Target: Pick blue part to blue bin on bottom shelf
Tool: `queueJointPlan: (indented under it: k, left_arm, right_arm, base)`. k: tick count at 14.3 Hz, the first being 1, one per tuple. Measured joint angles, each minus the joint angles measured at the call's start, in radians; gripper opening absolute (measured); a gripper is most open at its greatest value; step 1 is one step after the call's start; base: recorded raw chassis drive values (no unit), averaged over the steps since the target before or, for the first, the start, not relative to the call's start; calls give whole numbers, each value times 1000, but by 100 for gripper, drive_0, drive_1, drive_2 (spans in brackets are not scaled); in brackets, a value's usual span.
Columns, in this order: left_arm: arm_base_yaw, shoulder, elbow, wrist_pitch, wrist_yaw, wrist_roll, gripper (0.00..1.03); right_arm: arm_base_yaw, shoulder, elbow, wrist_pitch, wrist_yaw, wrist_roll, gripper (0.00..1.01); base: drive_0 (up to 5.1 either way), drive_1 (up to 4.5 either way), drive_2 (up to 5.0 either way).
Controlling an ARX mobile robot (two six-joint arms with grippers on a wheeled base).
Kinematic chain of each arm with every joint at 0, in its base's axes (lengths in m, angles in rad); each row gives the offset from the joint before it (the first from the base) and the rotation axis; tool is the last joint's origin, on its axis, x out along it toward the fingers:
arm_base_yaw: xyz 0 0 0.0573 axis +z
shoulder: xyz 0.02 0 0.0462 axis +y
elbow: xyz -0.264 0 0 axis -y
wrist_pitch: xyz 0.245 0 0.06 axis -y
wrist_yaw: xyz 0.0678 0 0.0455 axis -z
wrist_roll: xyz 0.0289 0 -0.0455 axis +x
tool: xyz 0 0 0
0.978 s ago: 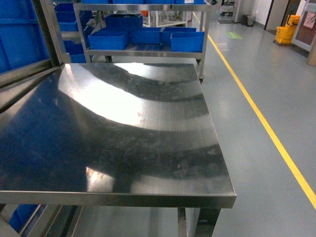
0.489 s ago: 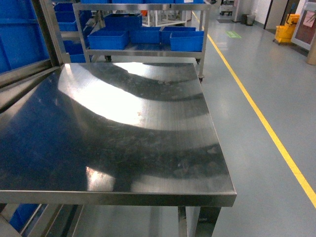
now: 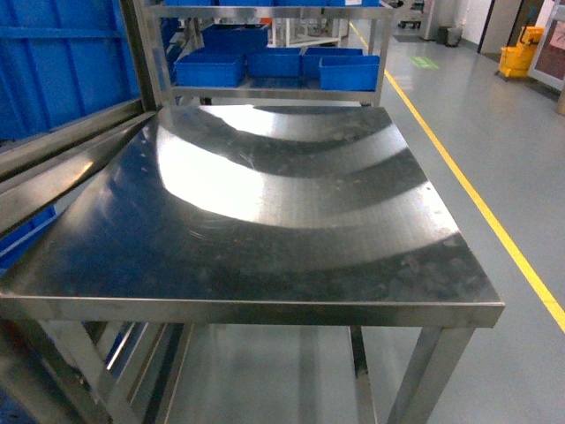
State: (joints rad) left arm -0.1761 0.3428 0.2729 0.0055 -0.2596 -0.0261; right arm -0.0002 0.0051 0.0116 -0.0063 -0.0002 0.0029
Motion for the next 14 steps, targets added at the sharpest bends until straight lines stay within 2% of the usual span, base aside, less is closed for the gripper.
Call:
queueJointPlan:
  k: [9, 14]
  left_arm:
    - [0, -3, 0, 3, 0, 0, 44]
    - [0, -1, 0, 3, 1, 0, 44]
  right_arm:
    - [0, 0, 0, 0, 0, 0, 98]
    - [0, 0, 0, 3, 0, 0, 98]
  base:
    - [-456, 35, 405]
    - [-485, 130, 348]
